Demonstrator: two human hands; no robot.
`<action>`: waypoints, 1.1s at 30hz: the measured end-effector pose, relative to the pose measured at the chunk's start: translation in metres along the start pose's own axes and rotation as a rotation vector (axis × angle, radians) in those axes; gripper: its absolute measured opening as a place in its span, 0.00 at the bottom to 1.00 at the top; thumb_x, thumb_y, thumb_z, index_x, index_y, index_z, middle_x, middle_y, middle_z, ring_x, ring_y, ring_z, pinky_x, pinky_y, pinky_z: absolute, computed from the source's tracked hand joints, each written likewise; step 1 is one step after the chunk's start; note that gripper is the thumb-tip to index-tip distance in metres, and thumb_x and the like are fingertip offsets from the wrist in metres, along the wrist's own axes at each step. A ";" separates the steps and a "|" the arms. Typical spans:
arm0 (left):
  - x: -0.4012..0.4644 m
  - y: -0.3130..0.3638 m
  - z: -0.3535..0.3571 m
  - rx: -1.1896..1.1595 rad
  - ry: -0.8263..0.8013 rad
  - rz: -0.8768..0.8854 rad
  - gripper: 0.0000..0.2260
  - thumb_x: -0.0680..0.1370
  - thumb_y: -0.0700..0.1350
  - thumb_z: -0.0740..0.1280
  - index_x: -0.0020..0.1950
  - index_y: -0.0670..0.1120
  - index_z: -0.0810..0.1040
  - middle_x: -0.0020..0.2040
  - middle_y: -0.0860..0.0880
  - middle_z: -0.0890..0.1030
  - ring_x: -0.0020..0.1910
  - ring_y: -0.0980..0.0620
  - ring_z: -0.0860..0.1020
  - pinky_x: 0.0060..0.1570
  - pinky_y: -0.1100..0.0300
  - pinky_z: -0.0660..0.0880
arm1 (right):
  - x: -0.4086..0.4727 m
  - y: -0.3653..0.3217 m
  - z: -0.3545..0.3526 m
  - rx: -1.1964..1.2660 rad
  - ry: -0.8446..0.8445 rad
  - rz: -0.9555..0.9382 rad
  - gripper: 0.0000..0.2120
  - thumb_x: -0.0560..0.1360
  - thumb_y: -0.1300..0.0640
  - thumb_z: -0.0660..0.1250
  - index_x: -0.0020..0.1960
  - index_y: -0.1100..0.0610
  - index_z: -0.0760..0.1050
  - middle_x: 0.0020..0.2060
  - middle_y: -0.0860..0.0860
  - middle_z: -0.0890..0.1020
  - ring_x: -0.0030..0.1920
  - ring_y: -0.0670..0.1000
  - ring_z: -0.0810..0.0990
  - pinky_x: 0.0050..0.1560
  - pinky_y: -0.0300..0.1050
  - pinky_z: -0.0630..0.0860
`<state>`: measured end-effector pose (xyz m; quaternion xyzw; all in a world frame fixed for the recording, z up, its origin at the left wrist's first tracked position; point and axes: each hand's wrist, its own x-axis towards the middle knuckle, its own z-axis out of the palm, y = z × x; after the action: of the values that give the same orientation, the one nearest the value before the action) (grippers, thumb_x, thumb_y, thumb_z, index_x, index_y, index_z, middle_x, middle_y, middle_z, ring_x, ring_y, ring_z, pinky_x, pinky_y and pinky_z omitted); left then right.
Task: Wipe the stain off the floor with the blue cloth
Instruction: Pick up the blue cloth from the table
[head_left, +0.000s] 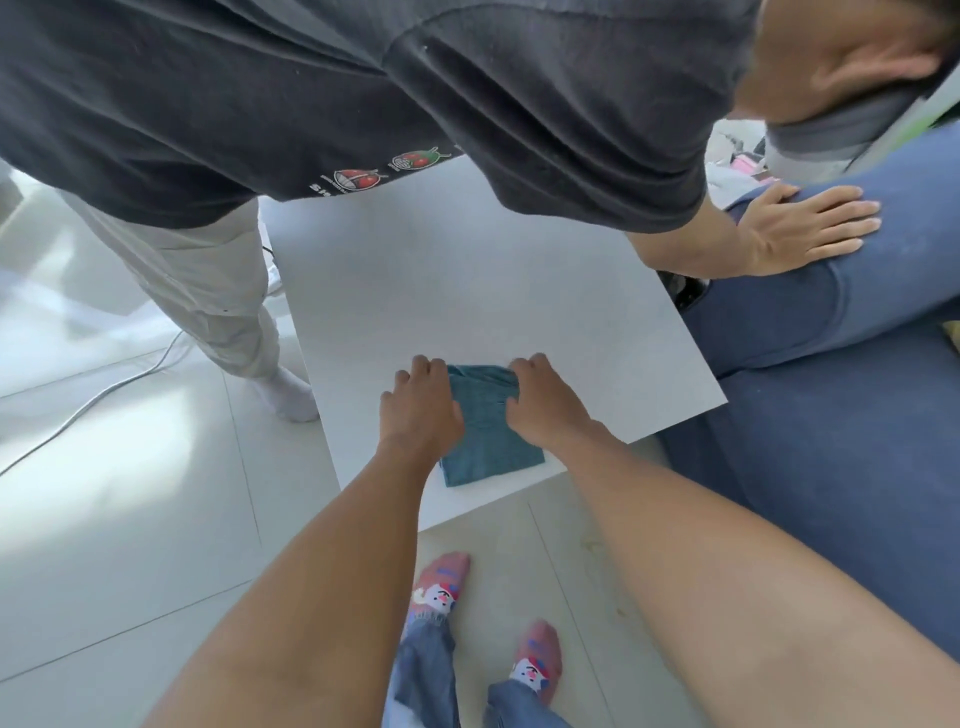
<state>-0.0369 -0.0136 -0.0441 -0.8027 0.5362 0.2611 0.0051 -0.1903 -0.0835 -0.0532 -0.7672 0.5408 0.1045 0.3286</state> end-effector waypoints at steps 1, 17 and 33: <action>0.007 -0.001 0.000 0.018 -0.021 0.014 0.21 0.78 0.44 0.63 0.70 0.43 0.66 0.68 0.45 0.68 0.62 0.41 0.71 0.55 0.46 0.71 | 0.007 0.001 0.000 -0.009 -0.022 0.000 0.24 0.78 0.63 0.61 0.74 0.57 0.65 0.69 0.55 0.67 0.63 0.58 0.73 0.59 0.55 0.76; -0.004 -0.004 -0.041 -0.220 -0.187 0.081 0.06 0.79 0.42 0.59 0.50 0.47 0.75 0.48 0.45 0.79 0.42 0.45 0.76 0.38 0.53 0.72 | -0.033 -0.003 -0.028 0.095 0.023 0.007 0.06 0.80 0.59 0.62 0.44 0.56 0.73 0.47 0.52 0.75 0.46 0.57 0.77 0.45 0.52 0.76; -0.093 0.213 -0.215 -0.078 -0.258 0.632 0.10 0.79 0.43 0.64 0.57 0.42 0.79 0.54 0.41 0.82 0.54 0.39 0.78 0.50 0.51 0.74 | -0.261 0.024 -0.233 0.268 0.402 0.276 0.04 0.76 0.57 0.62 0.44 0.55 0.75 0.38 0.54 0.80 0.39 0.58 0.78 0.40 0.56 0.78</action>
<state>-0.1586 -0.0861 0.2393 -0.5569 0.7429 0.3693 -0.0388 -0.3600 -0.0329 0.2495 -0.6414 0.7035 -0.0785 0.2959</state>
